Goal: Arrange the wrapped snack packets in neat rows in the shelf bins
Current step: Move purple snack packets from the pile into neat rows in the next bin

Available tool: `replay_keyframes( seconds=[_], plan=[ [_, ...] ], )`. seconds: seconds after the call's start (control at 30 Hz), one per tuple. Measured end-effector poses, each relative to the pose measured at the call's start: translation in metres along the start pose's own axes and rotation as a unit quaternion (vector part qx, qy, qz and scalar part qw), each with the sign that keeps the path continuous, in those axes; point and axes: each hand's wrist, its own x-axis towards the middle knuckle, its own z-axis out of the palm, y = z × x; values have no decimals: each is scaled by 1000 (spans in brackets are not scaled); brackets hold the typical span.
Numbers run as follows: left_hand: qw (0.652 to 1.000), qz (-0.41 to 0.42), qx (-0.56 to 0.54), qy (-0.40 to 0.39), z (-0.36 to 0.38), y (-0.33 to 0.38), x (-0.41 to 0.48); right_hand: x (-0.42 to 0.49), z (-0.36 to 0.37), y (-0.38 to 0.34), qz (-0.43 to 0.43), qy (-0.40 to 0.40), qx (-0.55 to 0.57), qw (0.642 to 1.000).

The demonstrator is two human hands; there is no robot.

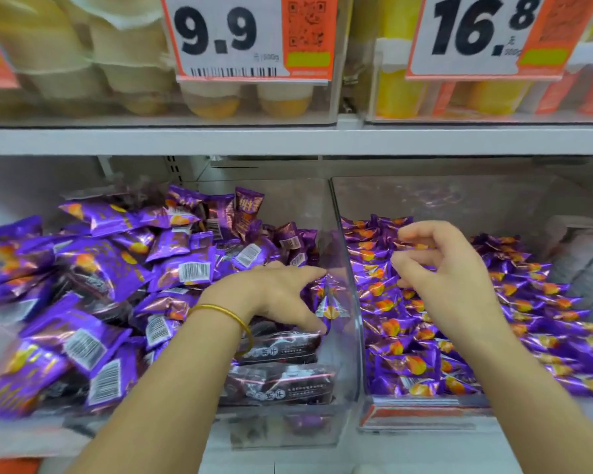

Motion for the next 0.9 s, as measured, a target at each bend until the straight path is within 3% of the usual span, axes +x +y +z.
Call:
replay_keyframes(
  seconds=[0.1,0.43,0.63,0.77,0.9],
  plan=[
    [997,-17,72,-5,0,11,1,1,0,3,7,10,15,1000],
    [991,-10,136,5,9,26,7,2,-1,8,25,-15,28,999],
    [989,41,134,-43,1,26,0,2,-2,9,33,-26,50,998],
    [983,74,169,-6,5,26,-1,3,-2,9,38,-32,46,998],
    [992,100,37,63,1,18,-8,3,-1,6,36,-33,45,998]
  ],
)
